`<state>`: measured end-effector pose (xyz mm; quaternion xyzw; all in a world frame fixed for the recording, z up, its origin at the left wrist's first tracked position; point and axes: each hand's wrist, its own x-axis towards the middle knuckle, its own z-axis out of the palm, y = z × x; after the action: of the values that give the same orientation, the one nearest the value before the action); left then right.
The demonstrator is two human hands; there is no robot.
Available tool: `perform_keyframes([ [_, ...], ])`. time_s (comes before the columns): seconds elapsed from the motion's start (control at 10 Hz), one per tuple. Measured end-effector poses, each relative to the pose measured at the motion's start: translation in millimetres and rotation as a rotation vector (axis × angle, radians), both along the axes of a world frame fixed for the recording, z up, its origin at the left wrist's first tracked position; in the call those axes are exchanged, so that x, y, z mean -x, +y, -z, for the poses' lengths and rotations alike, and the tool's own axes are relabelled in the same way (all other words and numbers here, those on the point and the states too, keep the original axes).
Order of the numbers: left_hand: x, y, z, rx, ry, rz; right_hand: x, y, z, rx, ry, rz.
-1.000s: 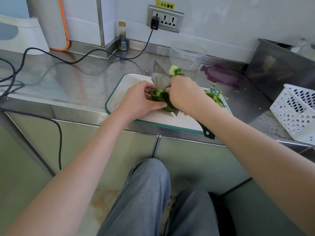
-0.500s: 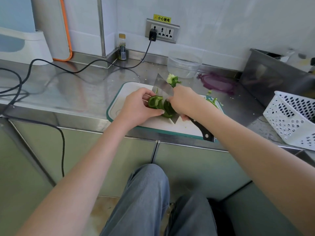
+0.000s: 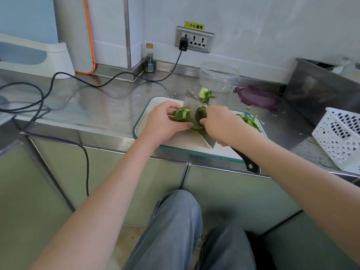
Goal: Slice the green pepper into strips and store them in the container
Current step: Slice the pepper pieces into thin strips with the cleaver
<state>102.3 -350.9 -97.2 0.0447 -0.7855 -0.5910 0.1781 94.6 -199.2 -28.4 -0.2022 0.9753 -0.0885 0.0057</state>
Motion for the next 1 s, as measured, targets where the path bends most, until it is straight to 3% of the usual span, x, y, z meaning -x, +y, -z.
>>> perform_keyframes([
  [0.1,-3.4,0.8,-2.3,0.010,-0.017,0.102,14.3,-4.7,2.4,0.058,-0.037,0.125],
  [0.2,-5.2,2.0,-4.1,0.008,-0.021,0.122,23.8,-9.8,-2.1,-0.232,-0.043,0.072],
  [0.3,-4.7,1.8,-2.8,0.008,-0.014,0.114,23.4,2.3,-2.9,0.077,-0.171,0.164],
  [0.5,-2.1,2.0,-1.1,0.097,-0.029,0.127,31.3,42.9,-6.4,-0.114,-0.191,0.240],
  [0.6,-0.8,5.1,0.7,0.162,-0.039,0.133,31.5,45.5,-12.9,-0.054,-0.183,0.310],
  [0.7,-2.0,8.5,0.7,0.219,-0.027,0.103,22.6,40.8,-26.9,0.017,-0.057,0.206],
  [0.8,-4.0,8.6,0.4,0.214,-0.021,0.099,3.3,25.4,-39.8,0.330,-0.079,0.256],
  [1.0,-5.3,10.7,-1.8,0.269,-0.009,0.023,3.5,7.4,-36.5,0.303,-0.120,0.156],
])
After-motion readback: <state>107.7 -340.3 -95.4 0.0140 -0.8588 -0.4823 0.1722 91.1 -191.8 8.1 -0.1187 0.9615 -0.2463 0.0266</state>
